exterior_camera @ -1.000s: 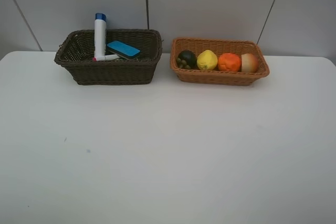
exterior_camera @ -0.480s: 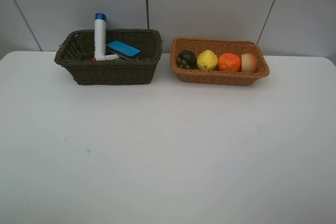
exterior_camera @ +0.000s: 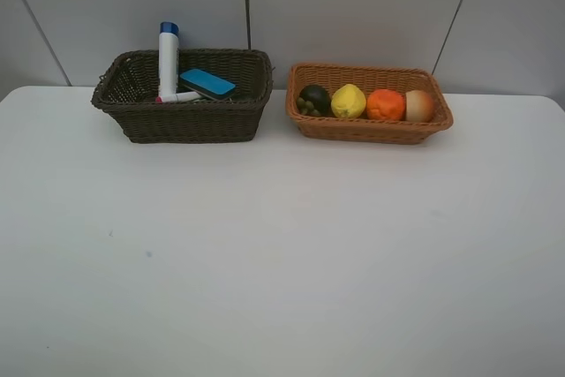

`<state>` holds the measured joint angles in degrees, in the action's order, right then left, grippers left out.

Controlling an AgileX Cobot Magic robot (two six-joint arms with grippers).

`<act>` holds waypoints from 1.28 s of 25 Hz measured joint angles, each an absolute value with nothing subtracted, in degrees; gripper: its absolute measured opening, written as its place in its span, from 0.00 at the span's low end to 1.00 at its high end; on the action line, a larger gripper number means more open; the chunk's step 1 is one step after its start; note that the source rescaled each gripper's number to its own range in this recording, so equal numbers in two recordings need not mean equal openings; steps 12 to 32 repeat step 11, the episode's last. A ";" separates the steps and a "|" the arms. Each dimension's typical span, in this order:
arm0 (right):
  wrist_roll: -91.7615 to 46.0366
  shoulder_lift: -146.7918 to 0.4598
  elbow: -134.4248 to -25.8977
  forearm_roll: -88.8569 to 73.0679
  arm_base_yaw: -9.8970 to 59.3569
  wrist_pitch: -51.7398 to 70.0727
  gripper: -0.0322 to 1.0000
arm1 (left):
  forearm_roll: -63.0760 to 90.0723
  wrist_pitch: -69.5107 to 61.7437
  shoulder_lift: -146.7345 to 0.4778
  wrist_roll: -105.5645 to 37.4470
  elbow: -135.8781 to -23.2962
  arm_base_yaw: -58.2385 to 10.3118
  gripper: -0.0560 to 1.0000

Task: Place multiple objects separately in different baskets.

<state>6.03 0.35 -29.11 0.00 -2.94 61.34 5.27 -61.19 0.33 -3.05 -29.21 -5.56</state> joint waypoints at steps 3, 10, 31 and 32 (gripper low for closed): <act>6.03 0.35 -29.11 0.00 -2.94 61.34 1.00 | 5.27 -61.19 0.33 -3.05 -29.21 -5.56 1.00; 6.03 0.35 -29.11 0.00 -2.94 61.34 1.00 | 5.27 -61.19 0.33 -3.05 -29.21 -5.56 1.00; 6.03 0.35 -29.11 0.00 -2.94 61.34 1.00 | 5.27 -61.19 0.33 -3.05 -29.21 -5.56 1.00; 6.03 0.35 -29.11 0.00 -2.94 61.34 1.00 | 5.27 -61.19 0.33 -3.05 -29.21 -5.56 1.00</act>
